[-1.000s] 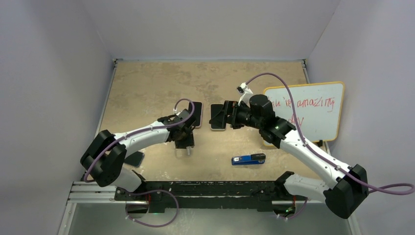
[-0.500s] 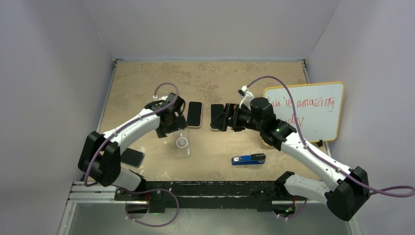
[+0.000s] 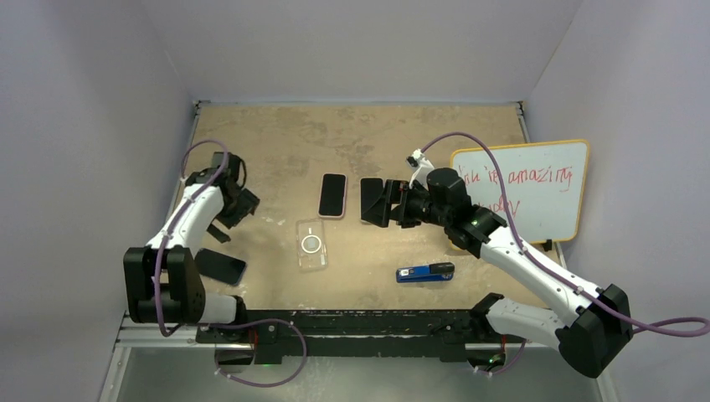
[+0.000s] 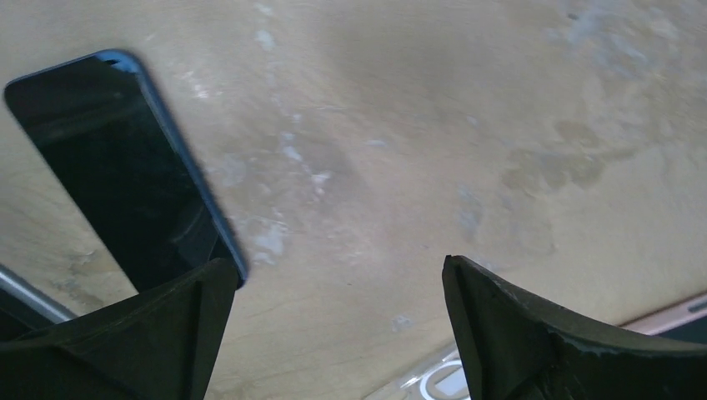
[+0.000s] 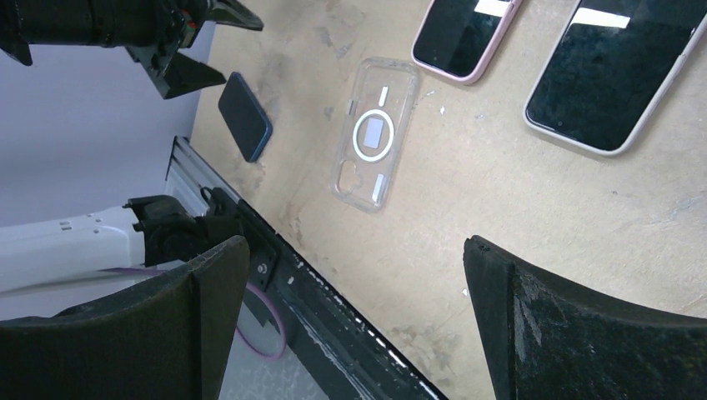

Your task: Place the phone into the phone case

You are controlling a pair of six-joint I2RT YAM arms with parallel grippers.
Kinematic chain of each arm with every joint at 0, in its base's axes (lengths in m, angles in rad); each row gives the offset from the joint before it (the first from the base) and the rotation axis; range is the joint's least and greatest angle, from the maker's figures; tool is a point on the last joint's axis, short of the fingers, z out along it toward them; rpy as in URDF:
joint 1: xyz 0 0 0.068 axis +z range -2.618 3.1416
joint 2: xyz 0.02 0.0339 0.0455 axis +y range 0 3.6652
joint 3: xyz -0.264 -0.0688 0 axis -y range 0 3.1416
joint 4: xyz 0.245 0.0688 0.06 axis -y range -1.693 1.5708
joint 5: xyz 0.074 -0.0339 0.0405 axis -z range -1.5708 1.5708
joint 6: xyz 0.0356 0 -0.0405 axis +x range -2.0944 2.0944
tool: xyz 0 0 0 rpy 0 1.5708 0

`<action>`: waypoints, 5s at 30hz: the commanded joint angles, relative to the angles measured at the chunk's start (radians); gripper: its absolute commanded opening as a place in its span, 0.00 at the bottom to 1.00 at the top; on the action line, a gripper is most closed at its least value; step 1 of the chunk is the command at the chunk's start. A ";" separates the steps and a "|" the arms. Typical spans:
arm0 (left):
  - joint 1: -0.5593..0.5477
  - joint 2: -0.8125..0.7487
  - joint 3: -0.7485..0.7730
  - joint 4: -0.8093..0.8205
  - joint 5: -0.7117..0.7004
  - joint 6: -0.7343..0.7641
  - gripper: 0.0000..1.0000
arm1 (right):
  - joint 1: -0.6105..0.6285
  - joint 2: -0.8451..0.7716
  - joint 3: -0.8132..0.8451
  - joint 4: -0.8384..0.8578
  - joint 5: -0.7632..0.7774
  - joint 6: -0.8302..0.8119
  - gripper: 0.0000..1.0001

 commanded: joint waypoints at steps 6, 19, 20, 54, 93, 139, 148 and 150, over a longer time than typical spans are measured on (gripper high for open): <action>0.262 -0.072 -0.125 -0.050 0.004 0.004 1.00 | 0.003 0.014 0.032 0.005 -0.011 -0.005 0.99; 0.473 -0.079 -0.239 0.017 0.074 0.066 1.00 | 0.003 0.028 0.047 -0.010 -0.012 -0.023 0.99; 0.484 -0.075 -0.248 0.026 0.087 0.077 1.00 | 0.004 0.032 0.051 -0.008 -0.017 -0.024 0.99; 0.569 -0.002 -0.207 0.021 0.056 0.110 1.00 | 0.003 0.048 0.054 0.039 -0.073 -0.004 0.99; 0.567 0.047 -0.338 0.101 0.119 0.082 1.00 | 0.004 -0.019 0.048 0.026 -0.079 0.059 0.99; 0.565 -0.173 -0.426 0.180 0.184 0.084 0.99 | 0.003 0.005 0.071 0.008 -0.083 0.070 0.99; 0.504 -0.168 -0.434 0.197 0.209 0.078 0.87 | 0.003 -0.002 0.061 0.023 -0.077 0.085 0.99; 0.463 -0.158 -0.432 0.209 0.206 0.068 0.84 | 0.003 -0.005 0.058 0.023 -0.074 0.086 0.99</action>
